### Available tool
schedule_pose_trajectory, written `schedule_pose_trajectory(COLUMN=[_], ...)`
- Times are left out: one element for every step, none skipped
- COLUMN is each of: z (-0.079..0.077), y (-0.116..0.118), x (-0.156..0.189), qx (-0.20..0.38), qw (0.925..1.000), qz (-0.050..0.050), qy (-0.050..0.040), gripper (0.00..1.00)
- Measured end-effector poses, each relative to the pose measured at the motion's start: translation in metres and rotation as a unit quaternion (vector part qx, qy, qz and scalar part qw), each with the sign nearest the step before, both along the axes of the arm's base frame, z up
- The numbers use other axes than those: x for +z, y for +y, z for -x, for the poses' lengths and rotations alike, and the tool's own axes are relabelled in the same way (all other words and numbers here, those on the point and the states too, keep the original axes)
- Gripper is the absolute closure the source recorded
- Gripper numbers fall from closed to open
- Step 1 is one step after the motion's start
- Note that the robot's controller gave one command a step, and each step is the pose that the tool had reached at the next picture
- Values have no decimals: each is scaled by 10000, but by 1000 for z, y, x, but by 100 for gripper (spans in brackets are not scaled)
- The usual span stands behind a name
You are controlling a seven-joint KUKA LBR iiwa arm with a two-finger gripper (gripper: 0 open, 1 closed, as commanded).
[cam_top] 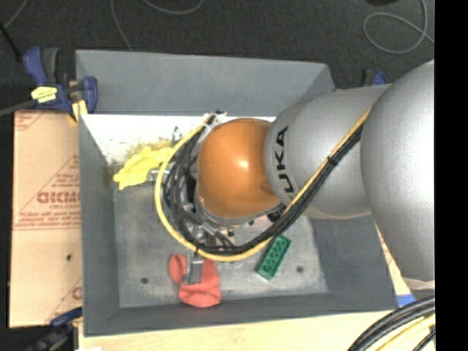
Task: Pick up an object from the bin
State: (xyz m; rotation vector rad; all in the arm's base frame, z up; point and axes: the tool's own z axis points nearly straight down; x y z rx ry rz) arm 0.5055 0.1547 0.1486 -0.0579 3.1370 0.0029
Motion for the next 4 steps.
schedule_pose_trajectory(z=[13,24,29,32], y=[-18,-36,-35,-37], x=[-25,-26,-78,-78], qx=[-289,-1331,-881,-2210], qw=[9996,9911,9961,9753], qz=[6,-7,-3,-17], qy=[42,3,5,7], gripper=[0,0,0,100])
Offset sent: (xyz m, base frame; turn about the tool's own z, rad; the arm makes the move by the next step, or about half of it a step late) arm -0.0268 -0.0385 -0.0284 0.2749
